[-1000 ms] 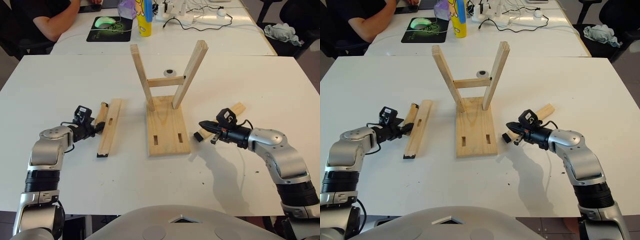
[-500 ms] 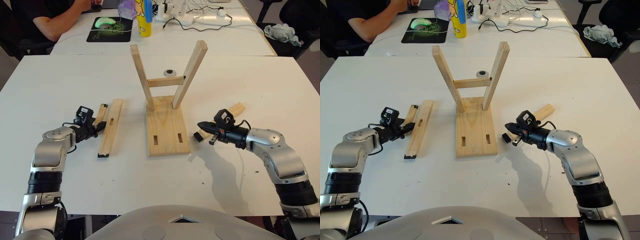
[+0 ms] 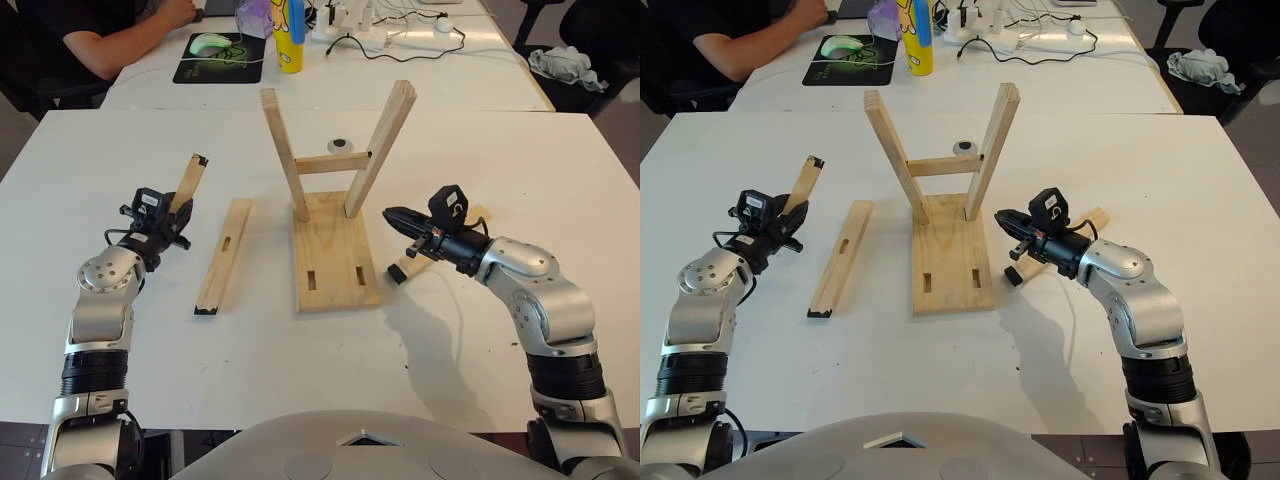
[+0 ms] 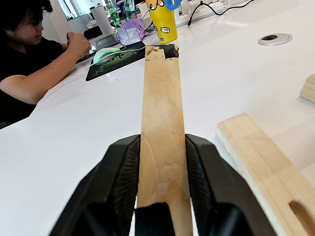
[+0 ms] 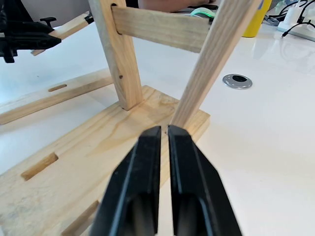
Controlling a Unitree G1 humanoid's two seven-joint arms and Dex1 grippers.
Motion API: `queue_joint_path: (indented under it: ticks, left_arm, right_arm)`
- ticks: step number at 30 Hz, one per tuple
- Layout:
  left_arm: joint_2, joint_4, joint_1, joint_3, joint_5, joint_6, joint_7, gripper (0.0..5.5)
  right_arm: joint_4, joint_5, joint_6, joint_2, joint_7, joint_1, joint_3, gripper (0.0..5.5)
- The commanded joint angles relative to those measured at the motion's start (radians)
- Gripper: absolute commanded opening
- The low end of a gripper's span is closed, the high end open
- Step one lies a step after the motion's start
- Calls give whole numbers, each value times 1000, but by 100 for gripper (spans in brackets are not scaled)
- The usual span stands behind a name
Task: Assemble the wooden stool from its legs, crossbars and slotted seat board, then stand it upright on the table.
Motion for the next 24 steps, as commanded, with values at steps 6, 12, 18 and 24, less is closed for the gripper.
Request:
queue_joint_path:
  ticks: [6, 12, 18, 24]
  left_arm:
    - [-38, -418, 97, -60, -17, -327, -54, 134]
    - [-113, -508, 167, -171, 18, -333, -28, 133]
    - [-182, -492, 162, -295, 69, -333, -13, 133]
    - [-217, -468, 164, -352, 115, -338, 7, 133]
  right_arm:
    - [-69, 654, 325, 330, -238, -32, -143, 169]
    - [-53, 854, 347, 360, -349, -71, -173, 282]
    - [-40, 951, 309, 385, -433, -105, -171, 345]
    - [-16, 984, 287, 381, -459, -141, -148, 345]
